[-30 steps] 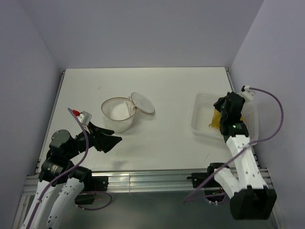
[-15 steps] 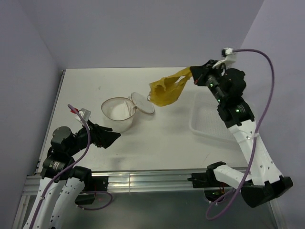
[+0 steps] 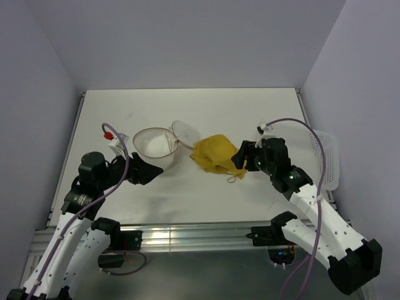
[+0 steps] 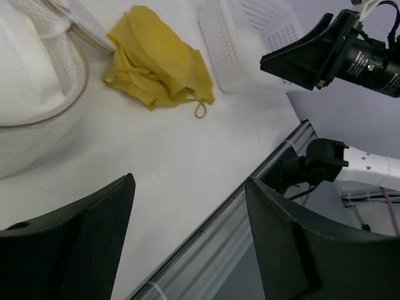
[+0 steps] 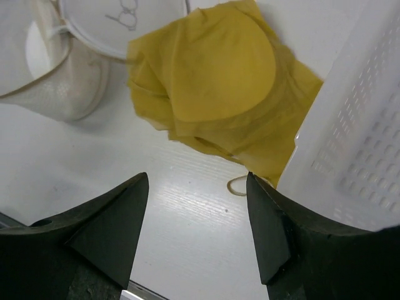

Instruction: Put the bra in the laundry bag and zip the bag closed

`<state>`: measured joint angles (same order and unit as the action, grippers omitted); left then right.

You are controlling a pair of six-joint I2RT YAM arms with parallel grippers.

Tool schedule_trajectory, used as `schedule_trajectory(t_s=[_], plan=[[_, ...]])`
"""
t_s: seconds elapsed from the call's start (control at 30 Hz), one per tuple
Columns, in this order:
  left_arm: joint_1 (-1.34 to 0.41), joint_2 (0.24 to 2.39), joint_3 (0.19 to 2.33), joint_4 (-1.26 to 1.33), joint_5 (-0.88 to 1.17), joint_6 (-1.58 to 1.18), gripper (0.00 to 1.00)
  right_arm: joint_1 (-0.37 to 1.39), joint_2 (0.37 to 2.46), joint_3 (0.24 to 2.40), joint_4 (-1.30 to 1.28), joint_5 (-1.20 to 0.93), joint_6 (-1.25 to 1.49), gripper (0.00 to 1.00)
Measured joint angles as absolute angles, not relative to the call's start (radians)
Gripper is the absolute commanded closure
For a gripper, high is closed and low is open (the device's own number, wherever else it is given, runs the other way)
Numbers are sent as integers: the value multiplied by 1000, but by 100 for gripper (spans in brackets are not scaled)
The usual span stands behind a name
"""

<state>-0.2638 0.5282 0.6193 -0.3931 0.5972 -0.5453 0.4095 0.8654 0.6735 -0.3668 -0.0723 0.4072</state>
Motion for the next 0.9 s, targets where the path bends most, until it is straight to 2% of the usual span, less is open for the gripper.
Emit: schedule_trajectory(t_s=[0.07,0.17,0.2,0.27,0.3,0.4,0.63,0.9], plan=[[-298,573,622,-356,578,-569,25,415,801,656,-365,-69,418,30],[-436,649,638,-299,501,-612,29,416,719,637,-343,-47,435,44],[-497,677,646,-278,460,-625,30,416,704,631,-331,-41,441,57],[-633,751,665,-237,357,-654,32,416,686,616,-309,-33,451,70],[-687,788,677,-211,306,-669,32,416,681,609,-299,-28,456,81],[-818,936,702,-130,148,-712,33,416,663,566,-255,-20,478,94],[-918,1336,796,47,-138,-773,39,416,564,424,-202,-1,531,97],[-922,1661,961,170,-242,-807,41,416,387,359,-189,42,554,96]])
